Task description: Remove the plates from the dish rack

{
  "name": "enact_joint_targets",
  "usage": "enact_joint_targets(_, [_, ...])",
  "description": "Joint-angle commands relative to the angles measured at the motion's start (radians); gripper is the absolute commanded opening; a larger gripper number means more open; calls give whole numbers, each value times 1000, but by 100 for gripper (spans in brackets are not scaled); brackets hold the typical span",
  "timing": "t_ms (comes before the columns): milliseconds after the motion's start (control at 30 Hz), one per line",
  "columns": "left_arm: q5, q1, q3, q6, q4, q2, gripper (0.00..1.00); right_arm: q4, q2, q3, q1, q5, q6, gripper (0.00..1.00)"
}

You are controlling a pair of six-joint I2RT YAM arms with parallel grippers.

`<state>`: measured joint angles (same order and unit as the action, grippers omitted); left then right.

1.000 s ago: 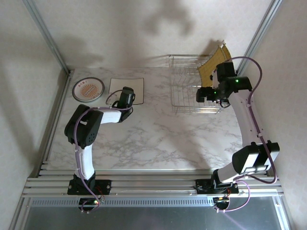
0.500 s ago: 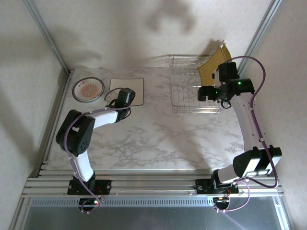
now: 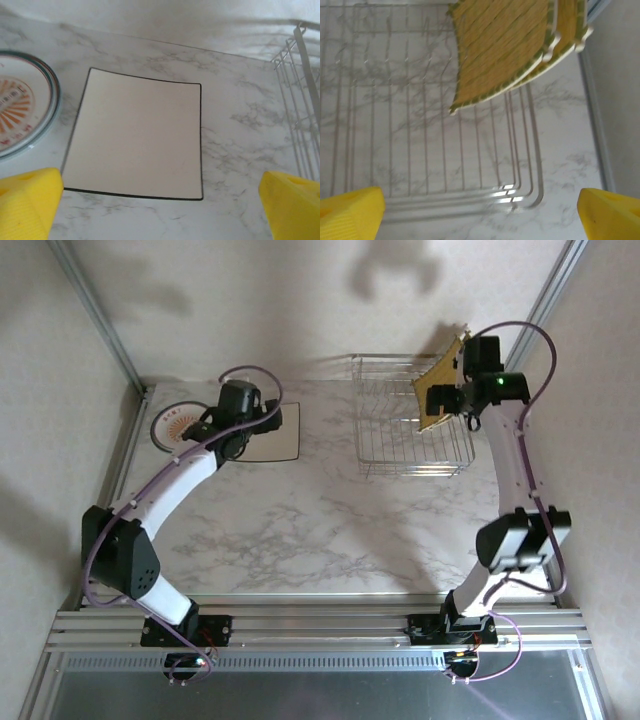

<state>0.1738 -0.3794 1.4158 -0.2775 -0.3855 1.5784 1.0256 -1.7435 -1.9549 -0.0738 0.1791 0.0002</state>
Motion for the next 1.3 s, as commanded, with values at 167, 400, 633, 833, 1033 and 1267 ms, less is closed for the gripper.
enact_joint_targets(167, [-72, 4, 61, 207, -293, -15, 100, -6, -255, -311, 33, 57, -36, 97])
enact_joint_targets(400, [-63, 15, 45, 222, -293, -33, 100, 24, -445, -542, 44, 112, -52, 97])
enact_joint_targets(633, [-77, 46, 68, 242, -298, -26, 100, 4, -545, -624, 49, 162, -57, 96])
enact_joint_targets(833, [-88, 61, 84, 253, -300, -11, 100, 6, -591, -647, 58, 179, -48, 95])
enact_joint_targets(1033, [-102, 71, 101, 254, -291, 6, 100, 13, -625, -671, 64, 111, -32, 92])
enact_joint_targets(1267, [-109, 80, 113, 255, -284, 19, 100, 5, -652, -691, 63, 44, -8, 83])
